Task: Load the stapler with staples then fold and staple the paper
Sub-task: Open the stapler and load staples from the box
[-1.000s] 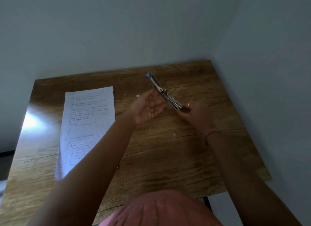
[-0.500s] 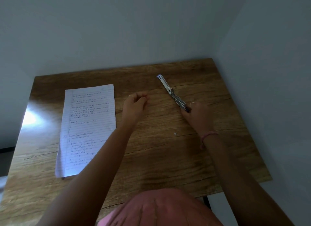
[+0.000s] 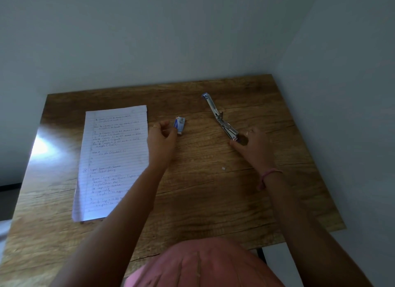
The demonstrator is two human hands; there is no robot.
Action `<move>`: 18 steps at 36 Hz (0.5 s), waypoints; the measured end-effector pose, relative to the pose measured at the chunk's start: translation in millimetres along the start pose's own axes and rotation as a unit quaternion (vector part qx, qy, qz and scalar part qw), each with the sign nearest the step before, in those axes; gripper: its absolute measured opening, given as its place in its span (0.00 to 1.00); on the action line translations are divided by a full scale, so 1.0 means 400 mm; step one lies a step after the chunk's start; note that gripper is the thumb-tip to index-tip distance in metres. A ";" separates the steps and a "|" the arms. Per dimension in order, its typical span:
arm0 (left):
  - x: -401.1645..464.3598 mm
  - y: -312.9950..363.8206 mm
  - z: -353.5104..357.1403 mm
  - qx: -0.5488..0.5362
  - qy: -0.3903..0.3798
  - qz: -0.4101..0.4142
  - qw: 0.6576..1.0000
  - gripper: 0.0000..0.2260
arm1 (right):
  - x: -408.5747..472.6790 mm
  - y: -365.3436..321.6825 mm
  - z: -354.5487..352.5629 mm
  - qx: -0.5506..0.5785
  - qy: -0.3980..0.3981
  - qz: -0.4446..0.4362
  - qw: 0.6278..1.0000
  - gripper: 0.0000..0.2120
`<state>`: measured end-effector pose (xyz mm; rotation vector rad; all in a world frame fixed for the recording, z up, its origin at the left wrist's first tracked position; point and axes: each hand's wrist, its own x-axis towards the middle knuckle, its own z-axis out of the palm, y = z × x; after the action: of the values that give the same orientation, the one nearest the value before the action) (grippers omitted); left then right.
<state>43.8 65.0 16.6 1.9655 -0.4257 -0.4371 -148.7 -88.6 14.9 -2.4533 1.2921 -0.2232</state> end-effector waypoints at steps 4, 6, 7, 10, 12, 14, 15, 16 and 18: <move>0.001 -0.016 0.015 0.117 -0.041 0.046 0.991 0.21 | 0.004 0.002 -0.005 0.041 -0.025 0.019 0.999 0.27; -0.002 -0.016 0.027 0.165 -0.044 0.058 0.984 0.24 | 0.006 0.000 -0.012 0.073 -0.036 0.031 0.996 0.29; 0.000 -0.012 0.032 0.180 -0.045 0.059 0.981 0.25 | 0.006 -0.004 -0.016 0.088 -0.034 0.038 0.995 0.31; 0.011 -0.003 0.043 0.216 -0.048 0.065 0.973 0.23 | 0.005 -0.023 -0.025 0.107 0.013 0.045 0.993 0.32; 0.019 -0.003 0.045 0.225 -0.050 0.067 0.971 0.21 | -0.001 -0.042 -0.033 0.119 0.080 0.030 0.989 0.27; 0.019 -0.007 0.043 0.215 -0.054 0.068 0.973 0.20 | -0.010 -0.067 -0.039 0.138 0.139 -0.011 0.981 0.18; 0.015 -0.011 0.041 0.209 -0.056 0.070 0.974 0.20 | -0.014 -0.082 -0.039 0.151 0.148 -0.036 0.977 0.15; 0.008 -0.016 0.036 0.202 -0.059 0.074 0.975 0.20 | -0.018 -0.097 -0.038 0.167 0.139 -0.061 0.974 0.12; -0.016 -0.027 0.026 0.193 -0.065 0.085 0.975 0.22 | -0.023 -0.128 -0.027 0.182 0.088 -0.109 0.973 0.08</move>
<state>34.5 64.5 3.3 2.2551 -0.8073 -0.3961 -117.9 -57.0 44.6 -2.2871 0.9413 -0.6858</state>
